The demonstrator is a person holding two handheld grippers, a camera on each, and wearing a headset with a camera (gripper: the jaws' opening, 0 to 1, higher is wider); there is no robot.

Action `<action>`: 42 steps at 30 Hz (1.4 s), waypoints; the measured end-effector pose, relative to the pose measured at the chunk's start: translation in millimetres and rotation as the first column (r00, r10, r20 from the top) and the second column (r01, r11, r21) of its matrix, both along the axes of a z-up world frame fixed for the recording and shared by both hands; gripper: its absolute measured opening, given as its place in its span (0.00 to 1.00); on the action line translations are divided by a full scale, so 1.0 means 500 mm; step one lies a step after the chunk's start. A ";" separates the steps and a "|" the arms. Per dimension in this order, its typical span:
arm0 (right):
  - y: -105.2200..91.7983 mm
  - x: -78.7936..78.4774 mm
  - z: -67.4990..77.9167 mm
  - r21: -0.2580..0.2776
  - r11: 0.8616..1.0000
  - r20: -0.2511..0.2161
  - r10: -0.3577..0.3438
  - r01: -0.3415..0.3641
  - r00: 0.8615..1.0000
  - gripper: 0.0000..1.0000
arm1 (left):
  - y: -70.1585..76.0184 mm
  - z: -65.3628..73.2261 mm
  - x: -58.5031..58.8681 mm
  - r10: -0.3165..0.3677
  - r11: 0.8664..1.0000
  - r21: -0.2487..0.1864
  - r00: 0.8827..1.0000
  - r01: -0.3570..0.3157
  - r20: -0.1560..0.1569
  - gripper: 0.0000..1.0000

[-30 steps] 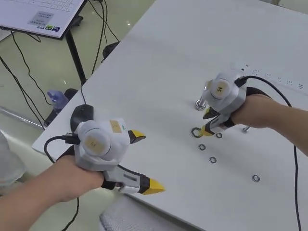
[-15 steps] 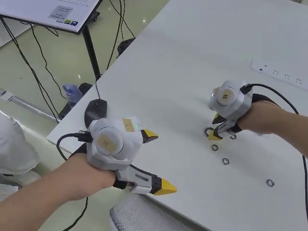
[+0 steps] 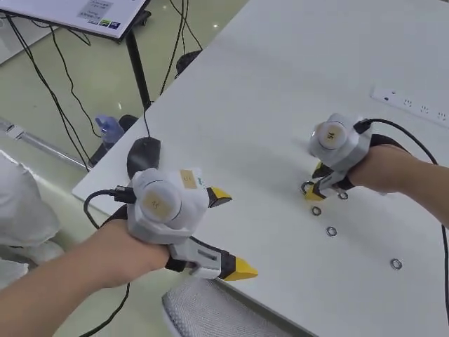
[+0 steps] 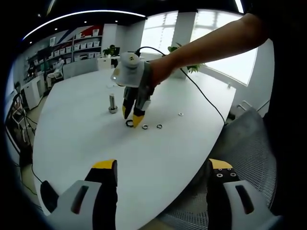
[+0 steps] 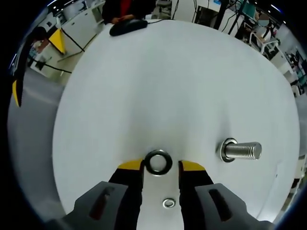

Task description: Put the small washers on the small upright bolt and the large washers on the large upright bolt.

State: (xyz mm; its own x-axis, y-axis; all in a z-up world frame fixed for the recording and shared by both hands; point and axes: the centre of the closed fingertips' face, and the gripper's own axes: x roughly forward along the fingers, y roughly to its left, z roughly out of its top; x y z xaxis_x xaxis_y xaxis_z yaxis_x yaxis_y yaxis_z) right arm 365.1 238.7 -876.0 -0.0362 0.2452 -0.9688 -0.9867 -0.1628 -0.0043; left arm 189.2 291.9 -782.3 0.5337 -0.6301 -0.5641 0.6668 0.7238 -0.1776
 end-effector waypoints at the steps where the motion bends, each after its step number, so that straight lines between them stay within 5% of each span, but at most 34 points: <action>1: -0.001 -0.001 0.001 -0.005 1.000 0.003 -0.005 0.005 1.000 0.26 | 0.000 0.000 0.000 0.000 1.000 -0.001 1.000 0.000 0.000 0.75; 25: -0.008 0.012 0.007 -0.044 0.997 0.022 -0.063 0.064 0.998 0.21 | -0.005 0.006 -0.006 -0.006 1.000 0.001 1.000 0.006 0.001 0.72; 40: -0.029 0.025 0.062 -0.040 0.994 0.013 -0.099 0.099 0.995 0.21 | -0.006 0.009 -0.006 -0.027 1.000 0.015 1.000 0.027 0.008 0.73; 42: -0.028 0.036 0.050 -0.039 0.994 0.012 -0.106 0.107 0.994 0.21 | -0.008 0.012 -0.002 -0.029 1.000 0.012 1.000 0.028 0.013 0.74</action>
State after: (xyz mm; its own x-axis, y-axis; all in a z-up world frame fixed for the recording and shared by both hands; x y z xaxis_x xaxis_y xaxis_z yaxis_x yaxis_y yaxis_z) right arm 383.0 224.7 -850.9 -0.0027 0.2088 -0.9780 -0.9983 -0.0568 -0.0094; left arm 188.0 288.1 -776.3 0.5229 -0.6386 -0.5646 0.6894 0.7064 -0.1605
